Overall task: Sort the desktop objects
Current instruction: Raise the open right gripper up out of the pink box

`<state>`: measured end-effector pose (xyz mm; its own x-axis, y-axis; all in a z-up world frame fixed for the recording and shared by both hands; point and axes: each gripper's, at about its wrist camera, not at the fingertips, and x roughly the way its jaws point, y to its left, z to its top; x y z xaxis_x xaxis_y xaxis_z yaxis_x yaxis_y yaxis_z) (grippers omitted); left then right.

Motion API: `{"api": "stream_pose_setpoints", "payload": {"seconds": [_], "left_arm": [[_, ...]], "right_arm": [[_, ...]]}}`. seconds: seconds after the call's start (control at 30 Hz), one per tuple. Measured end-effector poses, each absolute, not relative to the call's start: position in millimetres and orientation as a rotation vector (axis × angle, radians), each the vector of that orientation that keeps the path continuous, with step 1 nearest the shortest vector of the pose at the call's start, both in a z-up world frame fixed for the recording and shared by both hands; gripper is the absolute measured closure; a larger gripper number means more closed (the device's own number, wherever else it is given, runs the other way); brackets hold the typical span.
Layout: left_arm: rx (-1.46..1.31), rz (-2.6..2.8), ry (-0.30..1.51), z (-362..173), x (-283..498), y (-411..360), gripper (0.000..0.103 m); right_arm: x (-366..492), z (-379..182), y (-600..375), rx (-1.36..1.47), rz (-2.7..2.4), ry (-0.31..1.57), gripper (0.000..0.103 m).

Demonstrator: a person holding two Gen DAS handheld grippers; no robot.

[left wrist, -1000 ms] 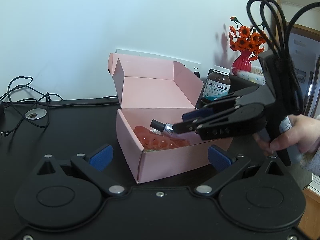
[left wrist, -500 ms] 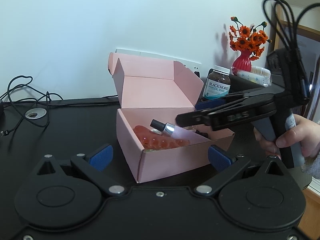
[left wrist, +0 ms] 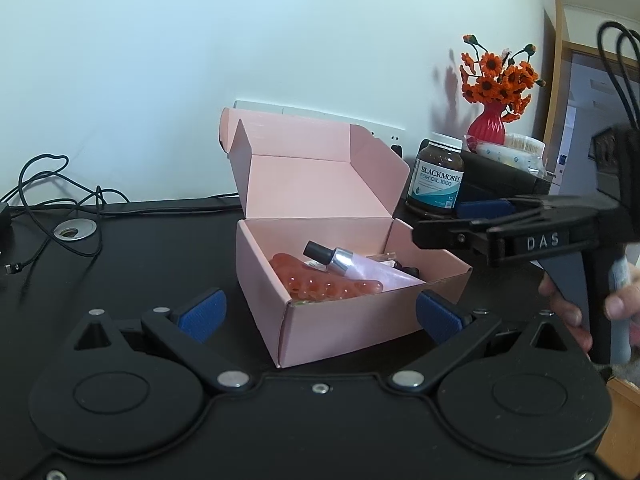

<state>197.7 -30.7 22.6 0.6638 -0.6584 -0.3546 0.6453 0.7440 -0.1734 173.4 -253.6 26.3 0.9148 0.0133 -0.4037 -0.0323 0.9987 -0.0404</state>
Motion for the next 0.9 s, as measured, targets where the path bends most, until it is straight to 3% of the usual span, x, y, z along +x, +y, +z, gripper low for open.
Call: {"api": "stream_pose_setpoints", "payload": {"seconds": [0.33,0.9], "left_arm": [[-0.026,-0.718,0.393,24,194,-31,0.0],[-0.018,-0.677,0.376,48,213,-42,0.0]], "right_arm": [[146,13,-263,0.01,-0.006,0.328,0.001],[150,21,-311,0.145,0.014,0.383,0.001]]}}
